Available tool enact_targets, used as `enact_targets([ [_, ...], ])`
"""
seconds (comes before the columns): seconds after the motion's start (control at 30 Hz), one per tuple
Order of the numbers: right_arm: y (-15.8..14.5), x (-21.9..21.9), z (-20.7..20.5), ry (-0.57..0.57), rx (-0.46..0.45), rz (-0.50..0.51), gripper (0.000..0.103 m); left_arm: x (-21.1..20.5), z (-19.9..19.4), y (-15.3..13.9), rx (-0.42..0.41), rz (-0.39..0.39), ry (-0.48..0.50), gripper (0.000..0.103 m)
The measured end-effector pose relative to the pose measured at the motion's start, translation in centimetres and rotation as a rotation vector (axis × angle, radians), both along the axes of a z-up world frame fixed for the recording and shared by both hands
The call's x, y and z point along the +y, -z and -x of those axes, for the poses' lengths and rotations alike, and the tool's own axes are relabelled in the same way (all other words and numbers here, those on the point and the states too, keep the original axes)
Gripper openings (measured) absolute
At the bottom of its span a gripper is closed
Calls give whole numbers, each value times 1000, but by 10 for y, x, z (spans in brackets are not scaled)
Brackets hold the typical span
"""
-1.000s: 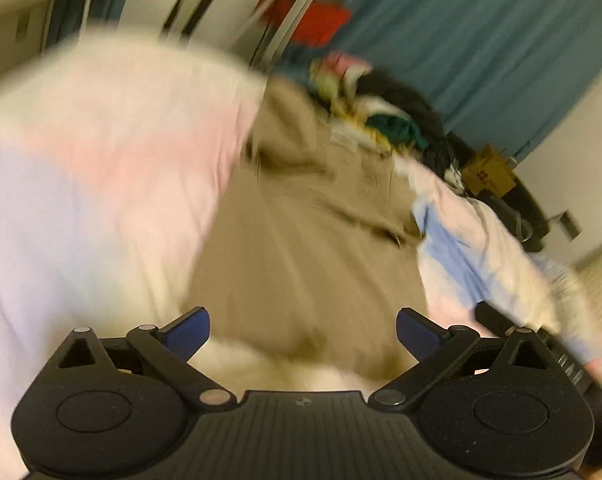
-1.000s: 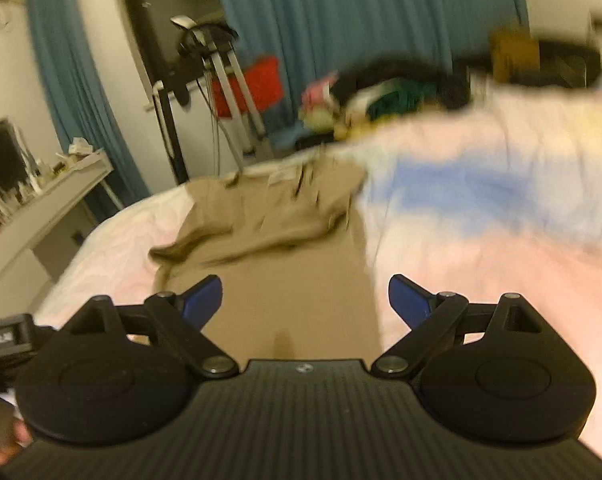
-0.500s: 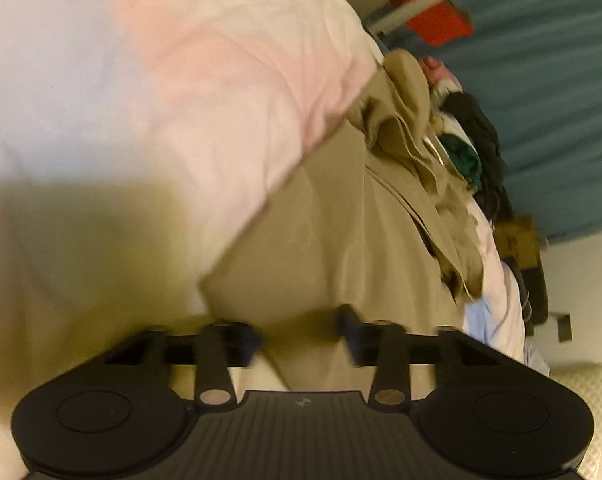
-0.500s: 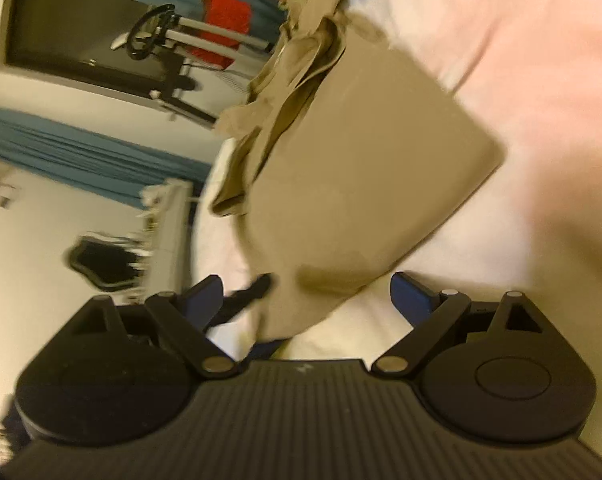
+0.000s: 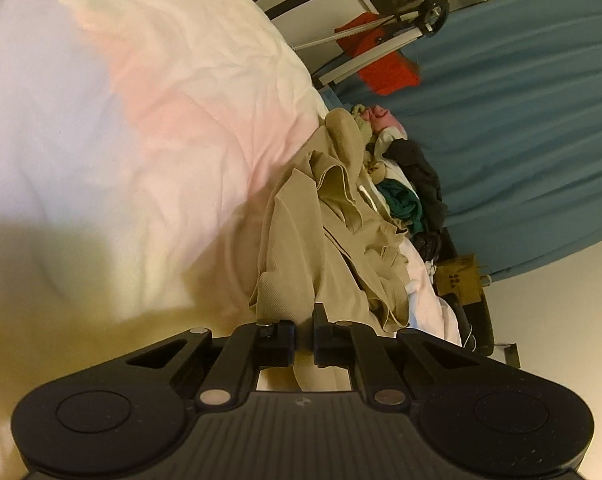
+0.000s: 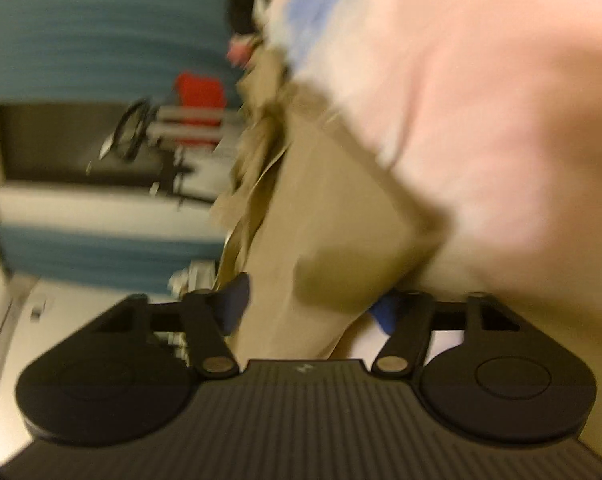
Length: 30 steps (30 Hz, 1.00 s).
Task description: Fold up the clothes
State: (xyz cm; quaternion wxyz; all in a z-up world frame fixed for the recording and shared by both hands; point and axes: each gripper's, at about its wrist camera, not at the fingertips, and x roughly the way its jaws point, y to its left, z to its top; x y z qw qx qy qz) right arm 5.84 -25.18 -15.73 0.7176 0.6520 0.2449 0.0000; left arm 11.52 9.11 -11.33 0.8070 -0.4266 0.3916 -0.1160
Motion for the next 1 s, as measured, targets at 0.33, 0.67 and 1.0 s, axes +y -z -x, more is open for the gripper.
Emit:
enact_targets([
  [0.33,-12,-8,10,97,45,169,11,3,-1,-8,2,23,-5,8],
  [0.67,-39,-10,35,98,-58,231,8,11,23,-28,-57,35,-9,6],
  [1.0,-72,0,85,91,-170,287,8,28,89,-54,-116,65,-8,6],
])
